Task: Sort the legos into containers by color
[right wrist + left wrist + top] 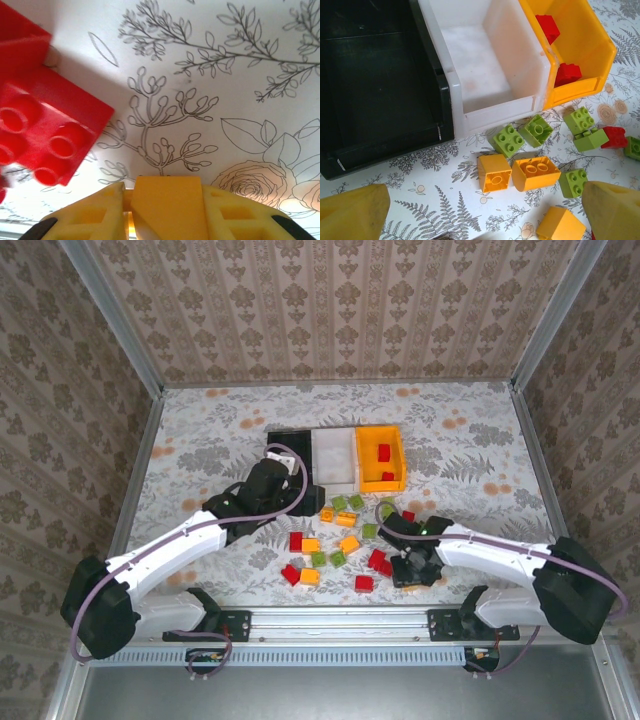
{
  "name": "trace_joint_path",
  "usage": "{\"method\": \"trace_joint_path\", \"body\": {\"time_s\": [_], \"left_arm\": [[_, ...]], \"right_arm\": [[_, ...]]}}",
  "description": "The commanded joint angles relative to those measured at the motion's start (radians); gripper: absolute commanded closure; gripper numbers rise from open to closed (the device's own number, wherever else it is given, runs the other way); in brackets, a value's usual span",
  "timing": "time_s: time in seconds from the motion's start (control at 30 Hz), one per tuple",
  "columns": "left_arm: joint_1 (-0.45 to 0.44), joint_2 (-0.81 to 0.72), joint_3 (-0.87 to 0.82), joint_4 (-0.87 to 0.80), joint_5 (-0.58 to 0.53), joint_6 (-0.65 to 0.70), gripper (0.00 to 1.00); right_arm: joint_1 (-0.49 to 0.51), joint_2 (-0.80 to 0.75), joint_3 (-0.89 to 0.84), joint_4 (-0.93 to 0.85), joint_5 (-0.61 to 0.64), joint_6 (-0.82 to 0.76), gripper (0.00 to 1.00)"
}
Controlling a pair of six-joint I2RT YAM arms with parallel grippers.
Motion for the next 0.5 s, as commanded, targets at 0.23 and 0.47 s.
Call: {"method": "trace_joint_path", "body": {"time_s": [0.23, 0.47], "left_arm": [[0.023, -0.039, -0.031, -0.009, -0.041, -0.018, 0.00], [0.044, -0.151, -0.097, -0.043, -0.074, -0.021, 0.00]], "right_arm": [[-0.048, -0.060, 0.278, 0.000, 0.079, -0.071, 0.72], [-0.108, 0.292, 0.605, 0.301, 0.078, -0.087, 0.71]]}}
